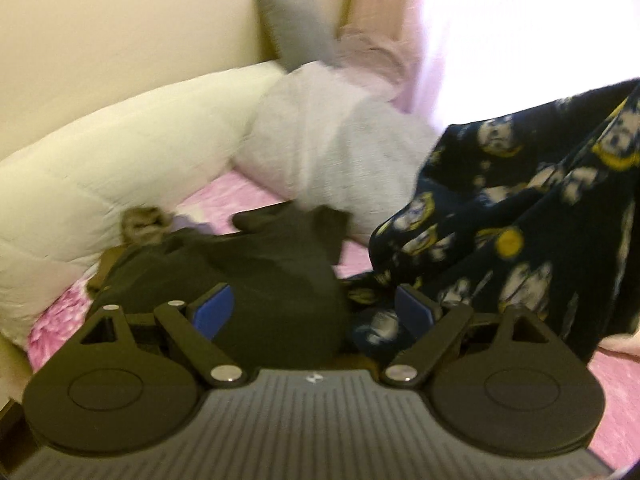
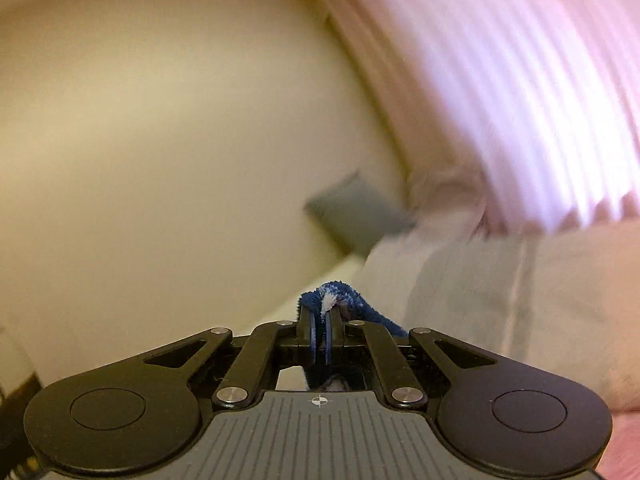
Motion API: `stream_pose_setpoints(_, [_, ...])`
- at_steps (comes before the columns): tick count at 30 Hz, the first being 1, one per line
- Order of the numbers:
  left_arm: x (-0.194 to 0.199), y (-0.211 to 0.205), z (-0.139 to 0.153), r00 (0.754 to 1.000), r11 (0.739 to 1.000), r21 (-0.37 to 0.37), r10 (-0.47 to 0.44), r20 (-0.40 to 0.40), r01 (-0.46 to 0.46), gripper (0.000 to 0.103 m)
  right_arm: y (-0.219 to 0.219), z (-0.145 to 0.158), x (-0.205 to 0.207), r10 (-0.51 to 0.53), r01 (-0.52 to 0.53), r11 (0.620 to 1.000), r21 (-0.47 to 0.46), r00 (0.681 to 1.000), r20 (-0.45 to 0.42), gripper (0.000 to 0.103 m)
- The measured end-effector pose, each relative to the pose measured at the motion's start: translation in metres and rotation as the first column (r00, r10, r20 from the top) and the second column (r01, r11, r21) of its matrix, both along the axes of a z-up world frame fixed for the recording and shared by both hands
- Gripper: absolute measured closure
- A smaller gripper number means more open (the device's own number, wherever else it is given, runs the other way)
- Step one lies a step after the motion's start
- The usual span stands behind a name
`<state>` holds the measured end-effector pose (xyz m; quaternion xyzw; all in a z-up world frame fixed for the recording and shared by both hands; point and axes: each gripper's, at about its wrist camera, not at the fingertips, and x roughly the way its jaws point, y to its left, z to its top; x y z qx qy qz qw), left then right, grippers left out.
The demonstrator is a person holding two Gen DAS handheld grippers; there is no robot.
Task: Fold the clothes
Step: 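Grasp the navy pajama pants with the right tool and lift them, then lay the pants flat on the sheet and open the right tool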
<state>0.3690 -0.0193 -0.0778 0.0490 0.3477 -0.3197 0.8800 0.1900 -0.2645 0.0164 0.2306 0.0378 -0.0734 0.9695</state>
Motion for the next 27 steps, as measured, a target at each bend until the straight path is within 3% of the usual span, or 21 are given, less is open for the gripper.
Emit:
stream_pose_setpoints(7, [-0.097,-0.049,0.028,0.982,0.981,-0.061,-0.183,0.041,0.185,0.017,-0.031,0.069,-0.134,-0.215,0.223,0.974,-0.043,0.965,0.148,0.1])
stream_pose_setpoints(14, [-0.196,-0.094,0.037,0.946,0.942,-0.095,-0.318,0.057,0.323,0.017,-0.049,0.123,-0.269,-0.358,0.396,0.907,-0.144,0.904,0.235,0.1])
stream_pose_setpoints(16, [-0.224,-0.107,0.035,0.936,0.931,-0.097,-0.348,0.052,0.351,0.017,-0.057,0.132,-0.289,-0.386,0.42,0.893,-0.163,0.9,0.203,0.1])
stream_pose_setpoints(19, [-0.266,-0.123,0.03,0.921,0.916,-0.09,-0.389,0.037,0.39,0.017,-0.078,0.132,-0.311,-0.39,0.394,0.905,-0.162,0.919,0.055,0.1])
stream_pose_setpoints(20, [-0.279,-0.129,0.027,0.916,0.912,-0.084,-0.401,0.029,0.402,0.017,-0.089,0.125,-0.312,-0.378,0.372,0.915,-0.156,0.926,-0.01,0.097])
stream_pose_setpoints(22, [-0.303,-0.139,0.021,0.906,0.904,-0.06,-0.424,0.005,0.424,0.017,-0.109,0.108,-0.317,-0.362,0.342,0.929,-0.143,0.921,-0.142,0.066])
stream_pose_setpoints(23, [-0.316,-0.139,0.018,0.901,0.9,-0.051,-0.433,-0.003,0.433,0.017,-0.113,0.096,-0.321,-0.376,0.352,0.924,-0.146,0.905,-0.199,0.036])
stream_pose_setpoints(24, [-0.325,-0.143,0.014,0.896,0.896,-0.036,-0.444,-0.013,0.443,0.017,-0.114,0.085,-0.326,-0.389,0.359,0.919,-0.162,0.891,-0.236,0.031])
stream_pose_setpoints(27, [-0.344,-0.148,0.001,0.887,0.887,0.009,-0.46,-0.046,0.461,0.017,-0.112,0.043,-0.354,-0.427,0.401,0.904,-0.147,0.844,-0.325,0.031])
